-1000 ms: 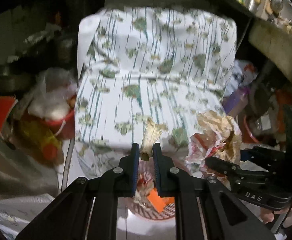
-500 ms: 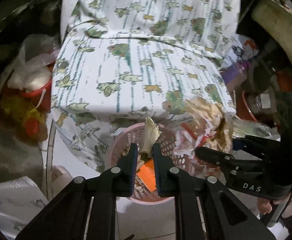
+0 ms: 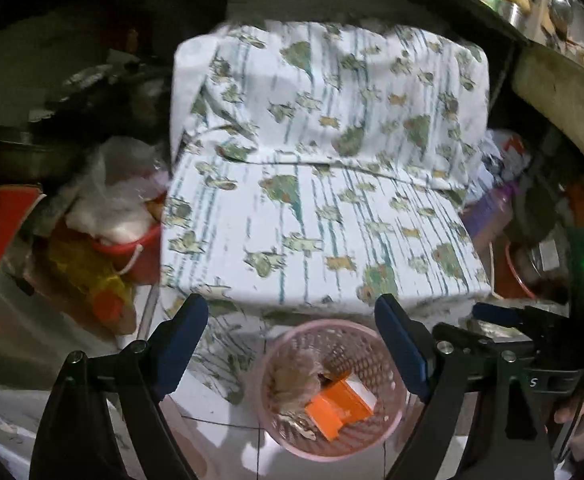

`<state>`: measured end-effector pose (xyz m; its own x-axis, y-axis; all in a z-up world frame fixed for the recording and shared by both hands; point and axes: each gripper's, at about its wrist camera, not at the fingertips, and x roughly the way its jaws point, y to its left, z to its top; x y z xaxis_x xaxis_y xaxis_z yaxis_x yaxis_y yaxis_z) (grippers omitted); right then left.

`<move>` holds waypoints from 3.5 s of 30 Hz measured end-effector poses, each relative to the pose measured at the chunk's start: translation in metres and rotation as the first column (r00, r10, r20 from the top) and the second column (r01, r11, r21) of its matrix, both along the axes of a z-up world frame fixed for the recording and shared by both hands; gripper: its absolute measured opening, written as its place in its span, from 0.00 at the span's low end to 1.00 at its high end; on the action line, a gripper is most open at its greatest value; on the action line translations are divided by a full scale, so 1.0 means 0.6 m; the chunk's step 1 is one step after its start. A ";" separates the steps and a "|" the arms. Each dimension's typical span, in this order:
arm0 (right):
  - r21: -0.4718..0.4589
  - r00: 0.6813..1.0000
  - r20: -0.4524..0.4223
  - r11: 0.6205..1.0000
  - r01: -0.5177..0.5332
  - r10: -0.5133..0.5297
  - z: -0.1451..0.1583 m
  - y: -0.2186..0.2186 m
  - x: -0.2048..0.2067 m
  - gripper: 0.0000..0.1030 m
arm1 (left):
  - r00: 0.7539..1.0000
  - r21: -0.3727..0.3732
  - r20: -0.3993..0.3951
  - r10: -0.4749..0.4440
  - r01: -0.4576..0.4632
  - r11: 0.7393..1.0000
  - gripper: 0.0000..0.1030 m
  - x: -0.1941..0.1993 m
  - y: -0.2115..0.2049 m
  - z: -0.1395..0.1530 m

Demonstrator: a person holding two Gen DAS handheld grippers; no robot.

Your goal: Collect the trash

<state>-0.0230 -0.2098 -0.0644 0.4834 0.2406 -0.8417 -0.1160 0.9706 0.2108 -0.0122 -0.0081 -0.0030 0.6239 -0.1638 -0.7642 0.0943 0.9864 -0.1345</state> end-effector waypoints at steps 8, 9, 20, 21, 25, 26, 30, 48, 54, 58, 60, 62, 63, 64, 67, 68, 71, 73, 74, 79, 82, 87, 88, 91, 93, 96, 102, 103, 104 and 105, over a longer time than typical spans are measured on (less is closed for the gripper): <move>-0.056 0.987 0.161 0.998 0.028 -0.019 0.039 0.004 -0.004 0.94 | 0.978 0.197 0.201 0.054 -0.094 0.976 0.86 -0.014 0.004 0.040; -0.061 0.983 0.183 0.998 0.035 -0.023 0.044 0.005 -0.005 0.96 | 0.970 0.222 0.236 0.050 -0.104 0.970 0.87 -0.019 0.000 0.045; -0.023 0.952 0.274 0.989 0.148 -0.136 0.073 -0.021 -0.004 0.99 | 0.925 0.183 0.378 0.040 -0.117 0.976 1.00 -0.061 -0.006 0.081; -0.024 0.952 0.273 0.988 0.153 -0.141 0.073 -0.021 -0.007 0.99 | 0.926 0.180 0.376 0.042 -0.118 0.977 1.00 -0.061 -0.005 0.081; -0.025 0.954 0.266 0.989 0.148 -0.136 0.071 -0.021 -0.014 0.99 | 0.924 0.177 0.379 0.045 -0.120 0.977 1.00 -0.062 -0.002 0.081; -0.030 0.953 0.274 0.989 0.146 -0.132 0.072 -0.019 -0.016 0.99 | 0.923 0.172 0.382 0.050 -0.124 0.977 1.00 -0.063 0.000 0.081; -0.078 0.944 0.311 0.988 0.136 -0.105 0.078 -0.006 -0.026 0.99 | 0.920 0.142 0.386 0.068 -0.133 0.981 1.00 -0.068 0.006 0.085; -0.082 0.929 0.362 0.990 0.111 -0.074 0.099 0.009 -0.050 0.99 | 0.940 0.080 0.317 0.123 -0.155 0.985 1.00 -0.050 0.023 0.078; -0.074 0.931 0.356 0.991 0.109 -0.076 0.098 0.011 -0.049 0.99 | 0.944 0.072 0.303 0.129 -0.157 0.985 1.00 -0.046 0.023 0.073; -0.071 0.934 0.349 0.991 0.109 -0.078 0.095 0.009 -0.046 0.99 | 0.941 0.096 0.312 0.131 -0.169 0.981 1.00 -0.043 0.023 0.072; -0.073 0.934 0.349 0.991 0.113 -0.081 0.094 0.009 -0.044 0.99 | 0.939 0.101 0.318 0.130 -0.170 0.980 1.00 -0.042 0.023 0.072; -0.077 0.933 0.351 0.990 0.118 -0.084 0.093 0.006 -0.042 0.99 | 0.938 0.098 0.320 0.132 -0.172 0.980 1.00 -0.042 0.024 0.073; -0.075 0.933 0.350 0.990 0.119 -0.085 0.093 0.005 -0.041 0.99 | 0.938 0.097 0.320 0.133 -0.172 0.980 1.00 -0.042 0.024 0.073; -0.072 0.933 0.348 0.990 0.119 -0.087 0.093 0.003 -0.040 0.99 | 0.939 0.097 0.318 0.133 -0.171 0.980 1.00 -0.041 0.024 0.072; -0.068 0.934 0.345 0.990 0.121 -0.090 0.091 0.003 -0.039 0.99 | 0.939 0.097 0.318 0.133 -0.171 0.980 1.00 -0.042 0.024 0.073; -0.069 0.935 0.344 0.990 0.120 -0.089 0.091 0.003 -0.038 0.99 | 0.939 0.098 0.318 0.131 -0.170 0.981 1.00 -0.042 0.024 0.073; -0.078 0.933 0.349 0.989 0.123 -0.088 0.090 0.005 -0.039 0.99 | 0.938 0.101 0.321 0.131 -0.171 0.980 1.00 -0.042 0.024 0.072; -0.088 0.933 0.351 0.989 0.122 -0.084 0.088 0.009 -0.040 0.99 | 0.939 0.105 0.319 0.125 -0.166 0.981 1.00 -0.041 0.023 0.072; -0.091 0.932 0.352 0.988 0.121 -0.082 0.087 0.010 -0.041 0.99 | 0.939 0.108 0.321 0.124 -0.166 0.980 1.00 -0.043 0.021 0.071; -0.090 0.932 0.352 0.988 0.124 -0.085 0.087 0.013 -0.042 0.99 | 0.941 0.120 0.322 0.110 -0.155 0.981 1.00 -0.048 0.017 0.069; -0.091 0.932 0.352 0.988 0.125 -0.085 0.087 0.013 -0.042 0.99 | 0.940 0.129 0.324 0.106 -0.155 0.979 1.00 -0.050 0.014 0.070; -0.091 0.934 0.345 0.988 0.127 -0.088 0.085 0.016 -0.043 0.99 | 0.940 0.122 0.324 0.105 -0.152 0.981 1.00 -0.048 0.015 0.072; -0.089 0.935 0.343 0.988 0.124 -0.087 0.085 0.013 -0.042 0.99 | 0.940 0.121 0.324 0.105 -0.151 0.981 1.00 -0.048 0.014 0.072; -0.091 0.935 0.345 0.988 0.124 -0.085 0.085 0.012 -0.042 0.99 | 0.941 0.120 0.321 0.106 -0.151 0.981 1.00 -0.049 0.013 0.072; -0.091 0.935 0.345 0.988 0.122 -0.084 0.085 0.013 -0.042 0.99 | 0.942 0.122 0.320 0.103 -0.149 0.981 1.00 -0.049 0.012 0.073; -0.092 0.935 0.344 0.988 0.121 -0.082 0.085 0.012 -0.042 0.99 | 0.942 0.121 0.319 0.101 -0.147 0.982 1.00 -0.049 0.012 0.072; -0.091 0.936 0.341 0.988 0.124 -0.086 0.085 0.014 -0.041 0.99 | 0.945 0.127 0.312 0.098 -0.144 0.981 1.00 -0.050 0.006 0.072; -0.091 0.936 0.341 0.988 0.122 -0.084 0.085 0.011 -0.040 0.99 | 0.946 0.123 0.309 0.099 -0.143 0.982 1.00 -0.050 0.006 0.072; -0.090 0.937 0.340 0.989 0.121 -0.084 0.084 0.011 -0.040 0.99 | 0.947 0.119 0.306 0.100 -0.142 0.983 1.00 -0.050 0.007 0.072; -0.091 0.937 0.340 0.988 0.122 -0.084 0.085 0.011 -0.040 0.99 | 0.948 0.113 0.302 0.102 -0.142 0.983 1.00 -0.050 0.007 0.071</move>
